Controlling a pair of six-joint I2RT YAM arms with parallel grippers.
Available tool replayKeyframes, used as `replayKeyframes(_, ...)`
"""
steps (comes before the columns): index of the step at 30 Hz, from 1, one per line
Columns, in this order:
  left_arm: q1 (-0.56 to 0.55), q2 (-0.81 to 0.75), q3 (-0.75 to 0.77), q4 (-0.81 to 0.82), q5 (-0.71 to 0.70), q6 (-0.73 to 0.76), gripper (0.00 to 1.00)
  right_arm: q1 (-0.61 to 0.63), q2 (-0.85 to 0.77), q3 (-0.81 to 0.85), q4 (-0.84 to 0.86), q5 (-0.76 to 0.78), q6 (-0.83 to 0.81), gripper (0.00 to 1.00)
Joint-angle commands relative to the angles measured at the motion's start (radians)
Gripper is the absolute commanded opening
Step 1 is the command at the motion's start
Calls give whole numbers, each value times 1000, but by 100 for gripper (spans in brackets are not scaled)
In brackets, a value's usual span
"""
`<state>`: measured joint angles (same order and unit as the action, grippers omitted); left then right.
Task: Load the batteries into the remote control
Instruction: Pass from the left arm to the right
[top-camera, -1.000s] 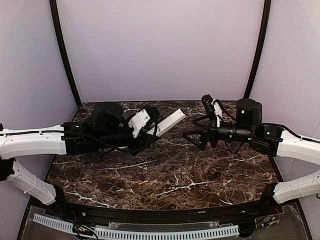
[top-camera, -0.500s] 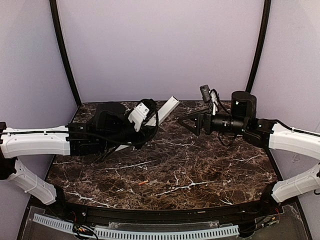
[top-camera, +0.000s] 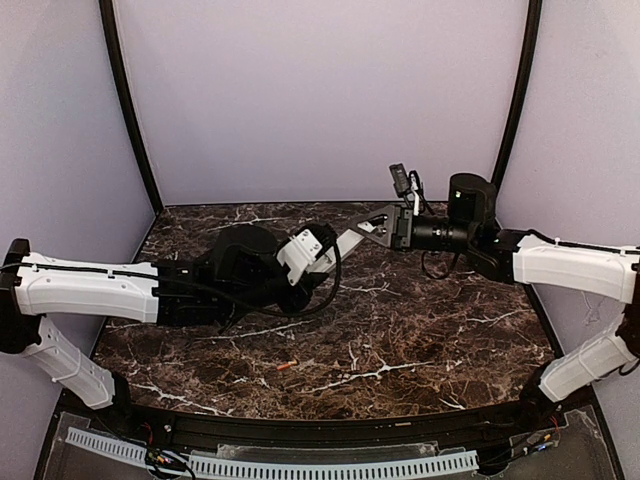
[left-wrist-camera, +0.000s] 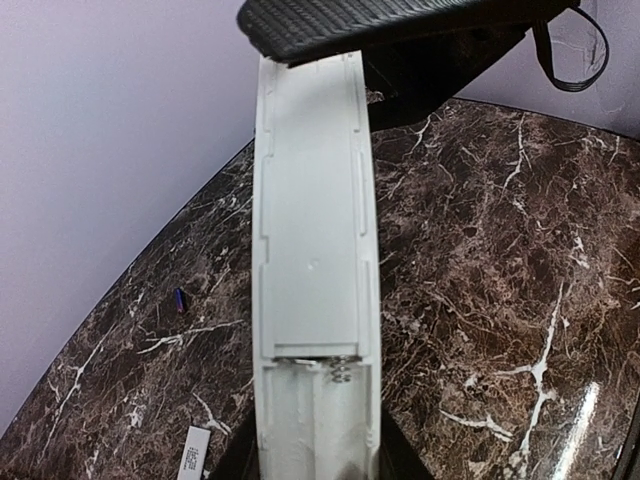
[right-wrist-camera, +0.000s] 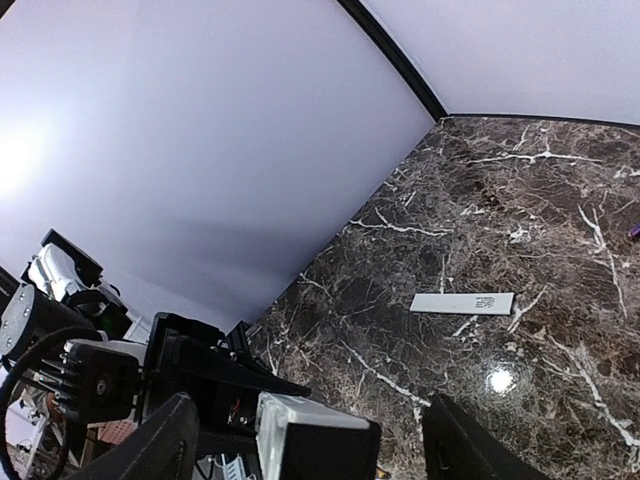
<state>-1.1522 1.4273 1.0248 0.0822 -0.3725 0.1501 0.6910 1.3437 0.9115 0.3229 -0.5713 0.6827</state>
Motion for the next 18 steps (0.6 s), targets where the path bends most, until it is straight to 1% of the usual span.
replayKeyframes(1, -9, 0, 24, 36, -41, 18, 0, -5, 29, 21, 94, -54, 75, 67)
replayKeyframes(2, -9, 0, 24, 40, -45, 17, 0, -6, 32, 17, 107, -58, 87, 63)
replayKeyframes(5, -9, -1, 24, 49, -69, 14, 0, -11, 43, 0, 153, -77, 133, 56)
replayKeyframes(8, -9, 3, 21, 60, -71, 11, 0, -17, 56, -12, 192, -89, 173, 54)
replayKeyframes(16, -9, 8, 25, 63, -54, 16, 0, -25, 91, -10, 220, -110, 198, 40)
replayKeyframes(18, -9, 7, 26, 59, -51, 17, 0, -28, 96, -10, 218, -111, 200, 35)
